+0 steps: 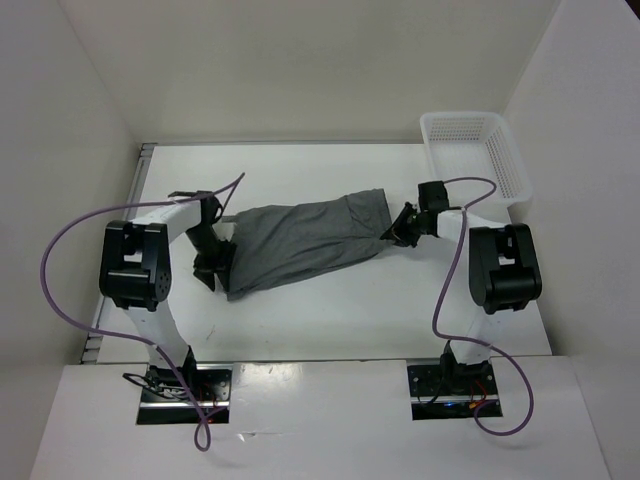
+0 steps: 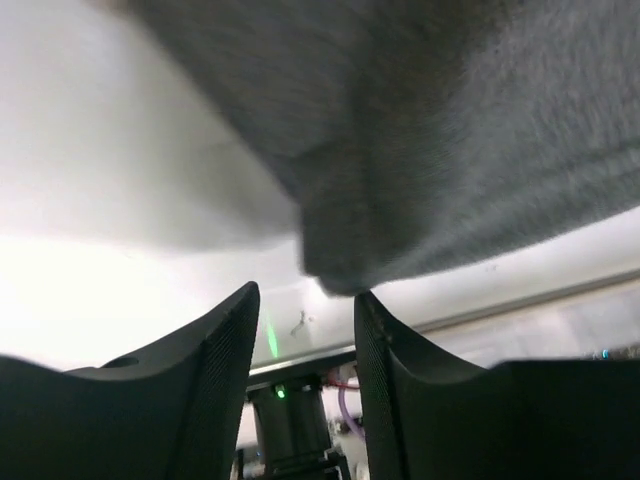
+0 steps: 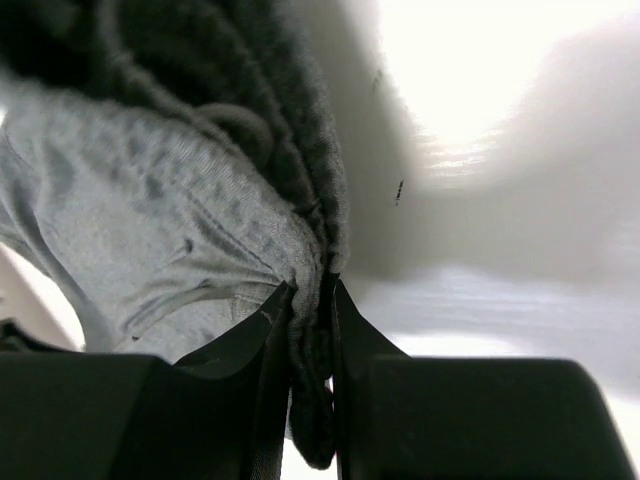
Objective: Fold and stack the shorts
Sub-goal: Fold the shorts
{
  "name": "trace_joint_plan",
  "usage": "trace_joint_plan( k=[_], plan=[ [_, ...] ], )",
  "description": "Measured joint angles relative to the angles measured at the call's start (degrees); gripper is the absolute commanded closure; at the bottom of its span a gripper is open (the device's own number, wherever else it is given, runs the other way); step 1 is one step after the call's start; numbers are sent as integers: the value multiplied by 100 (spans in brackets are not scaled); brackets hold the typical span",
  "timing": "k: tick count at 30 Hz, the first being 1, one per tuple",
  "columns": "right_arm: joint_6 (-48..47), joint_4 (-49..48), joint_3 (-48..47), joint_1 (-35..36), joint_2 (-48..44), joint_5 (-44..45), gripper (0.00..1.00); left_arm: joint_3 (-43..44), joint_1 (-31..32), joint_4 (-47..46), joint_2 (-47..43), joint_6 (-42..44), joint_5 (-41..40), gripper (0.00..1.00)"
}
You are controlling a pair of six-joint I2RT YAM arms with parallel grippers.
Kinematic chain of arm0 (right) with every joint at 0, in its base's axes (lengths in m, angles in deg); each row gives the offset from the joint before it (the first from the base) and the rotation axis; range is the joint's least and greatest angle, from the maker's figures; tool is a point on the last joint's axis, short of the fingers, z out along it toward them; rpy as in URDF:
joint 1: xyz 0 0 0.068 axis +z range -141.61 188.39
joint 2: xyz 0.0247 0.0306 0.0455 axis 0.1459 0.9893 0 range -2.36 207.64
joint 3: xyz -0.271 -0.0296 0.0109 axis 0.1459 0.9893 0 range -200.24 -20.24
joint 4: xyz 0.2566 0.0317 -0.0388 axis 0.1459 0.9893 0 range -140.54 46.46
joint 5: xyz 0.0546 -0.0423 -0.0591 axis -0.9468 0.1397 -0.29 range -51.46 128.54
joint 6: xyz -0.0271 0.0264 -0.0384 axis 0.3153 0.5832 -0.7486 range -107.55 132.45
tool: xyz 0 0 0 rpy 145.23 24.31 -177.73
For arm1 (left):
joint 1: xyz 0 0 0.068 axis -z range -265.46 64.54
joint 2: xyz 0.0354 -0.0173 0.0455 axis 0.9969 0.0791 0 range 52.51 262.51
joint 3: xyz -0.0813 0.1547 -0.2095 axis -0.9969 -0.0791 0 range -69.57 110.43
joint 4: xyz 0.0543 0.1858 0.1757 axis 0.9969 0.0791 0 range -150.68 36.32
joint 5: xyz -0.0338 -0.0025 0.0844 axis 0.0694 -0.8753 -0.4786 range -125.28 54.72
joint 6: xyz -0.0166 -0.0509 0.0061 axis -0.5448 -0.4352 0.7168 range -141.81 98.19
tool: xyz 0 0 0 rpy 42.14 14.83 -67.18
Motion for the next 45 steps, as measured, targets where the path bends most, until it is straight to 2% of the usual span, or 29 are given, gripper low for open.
trace_joint_plan(
  k=[3,9,17,19,24,28,31,34,37,40,41,42,45],
  plan=[
    [-304,455,-319,11,-175,258,100,308,-122,-74,-2,0,-66,44],
    [-951,1226,-1174,142,-380,796,100,1158,-278,-251,151,-4,33,41],
    [-1648,2430,-2634,1069,-378,1947,100,2057,219,-844,1410,-17,57,40],
    [-1860,2643,-3106,1547,-323,2306,100,2282,262,-896,1528,-13,31,43],
    [-2341,3014,-4675,3134,424,2870,100,2752,258,-1010,1840,-22,35,70],
    [-2765,3237,-5910,4207,1438,3040,100,2824,238,-1058,1906,-20,96,81],
    [-3167,3530,-6787,4843,2347,3071,100,2846,238,-1056,1921,-15,146,84],
    [-3309,3713,-7289,5254,3062,2916,100,2852,227,-1082,1921,-7,195,84],
    [-3355,3906,-7661,5283,3410,2712,100,2852,90,-1121,1939,-31,339,84],
    [-3366,3980,-7958,5235,3576,2516,98,2852,33,-1169,1939,-24,363,74],
    [-3375,3982,-8013,5226,3613,2437,94,2852,11,-1187,1941,-28,358,69],
    [-3375,3978,-8043,5219,3639,2391,89,2852,-11,-1198,1941,-37,339,60],
    [-3348,3954,-8074,5219,3694,2291,68,2918,-116,-1222,1932,-33,201,50]
  ],
)
